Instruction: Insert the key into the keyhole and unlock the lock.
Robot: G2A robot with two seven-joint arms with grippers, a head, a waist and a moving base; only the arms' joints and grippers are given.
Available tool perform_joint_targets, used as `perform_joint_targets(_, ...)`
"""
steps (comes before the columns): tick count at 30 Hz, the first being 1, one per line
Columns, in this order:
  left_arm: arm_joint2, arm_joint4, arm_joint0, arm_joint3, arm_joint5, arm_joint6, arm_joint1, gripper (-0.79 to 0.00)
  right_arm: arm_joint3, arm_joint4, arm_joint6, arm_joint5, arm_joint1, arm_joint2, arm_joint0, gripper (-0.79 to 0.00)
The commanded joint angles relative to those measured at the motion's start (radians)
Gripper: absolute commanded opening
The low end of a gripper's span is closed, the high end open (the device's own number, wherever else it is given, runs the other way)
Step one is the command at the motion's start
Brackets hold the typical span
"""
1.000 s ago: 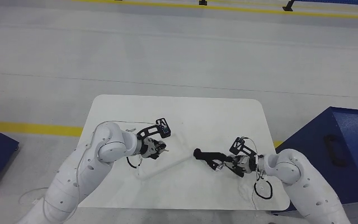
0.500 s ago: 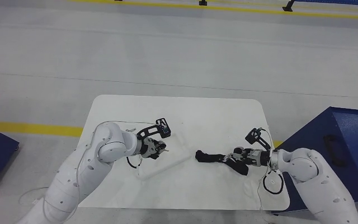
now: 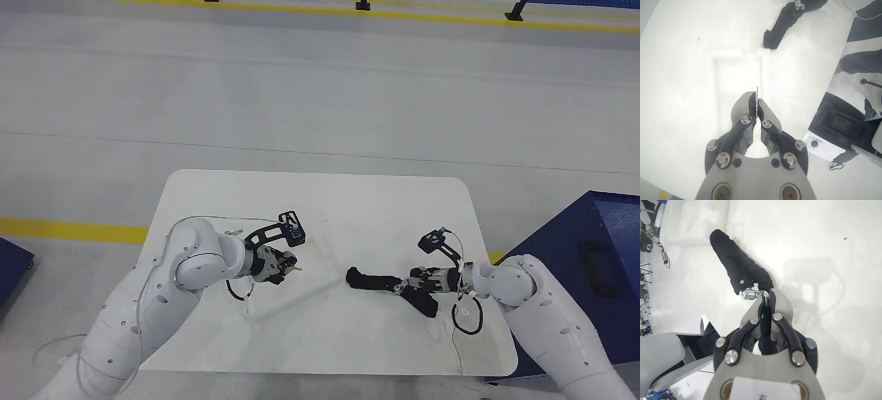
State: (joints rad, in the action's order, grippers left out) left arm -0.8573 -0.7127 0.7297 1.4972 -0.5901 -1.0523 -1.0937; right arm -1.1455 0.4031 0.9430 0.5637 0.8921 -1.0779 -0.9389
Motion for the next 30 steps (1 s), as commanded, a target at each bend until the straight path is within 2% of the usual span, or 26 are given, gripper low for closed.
perform_joint_targets(1, 0.0, 0.0, 0.0, 0.0, 0.0, 0.0, 0.0, -0.785, 0.016, -0.003, 0.002, 0.004, 0.003, 0.008, 0.013, -0.785)
perform_joint_targets(4, 0.0, 0.0, 0.0, 0.0, 0.0, 0.0, 0.0, -0.785, 0.033, 0.012, 0.01, 0.009, 0.006, 0.02, 0.028, -0.785)
perform_joint_targets(5, 0.0, 0.0, 0.0, 0.0, 0.0, 0.0, 0.0, -0.785, 0.036, 0.022, 0.012, 0.012, 0.007, 0.025, 0.031, -0.696)
perform_joint_targets(6, 0.0, 0.0, 0.0, 0.0, 0.0, 0.0, 0.0, -0.785, 0.041, 0.029, 0.016, 0.015, 0.008, 0.03, 0.033, -0.474)
perform_joint_targets(7, 0.0, 0.0, 0.0, 0.0, 0.0, 0.0, 0.0, -0.785, 0.046, 0.038, 0.013, 0.015, 0.008, 0.031, 0.038, -0.397)
perform_joint_targets(8, 0.0, 0.0, 0.0, 0.0, 0.0, 0.0, 0.0, -0.785, 0.05, 0.047, 0.005, 0.018, 0.008, 0.032, 0.039, -0.089)
perform_joint_targets(9, 0.0, 0.0, 0.0, 0.0, 0.0, 0.0, 0.0, -0.785, 0.055, 0.058, -0.002, 0.023, 0.007, 0.03, 0.041, 0.0)
perform_joint_targets(15, 0.0, 0.0, 0.0, 0.0, 0.0, 0.0, 0.0, -0.785, 0.036, 0.161, -0.074, 0.099, -0.012, -0.009, 0.027, 0.0)
perform_joint_targets(19, 0.0, 0.0, 0.0, 0.0, 0.0, 0.0, 0.0, -0.785, -0.024, 0.281, -0.216, 0.123, -0.032, -0.064, -0.022, 0.0)
perform_joint_targets(23, 0.0, 0.0, 0.0, 0.0, 0.0, 0.0, 0.0, -0.785, -0.138, 0.464, -0.415, 0.156, -0.052, -0.11, -0.126, 0.0)
perform_joint_targets(26, 0.0, 0.0, 0.0, 0.0, 0.0, 0.0, 0.0, -0.785, -0.199, 0.537, -0.492, 0.201, -0.063, -0.132, -0.189, 0.0)
perform_joint_targets(30, 0.0, 0.0, 0.0, 0.0, 0.0, 0.0, 0.0, -0.785, -0.259, 0.632, -0.542, 0.153, -0.062, -0.123, -0.224, 0.0)
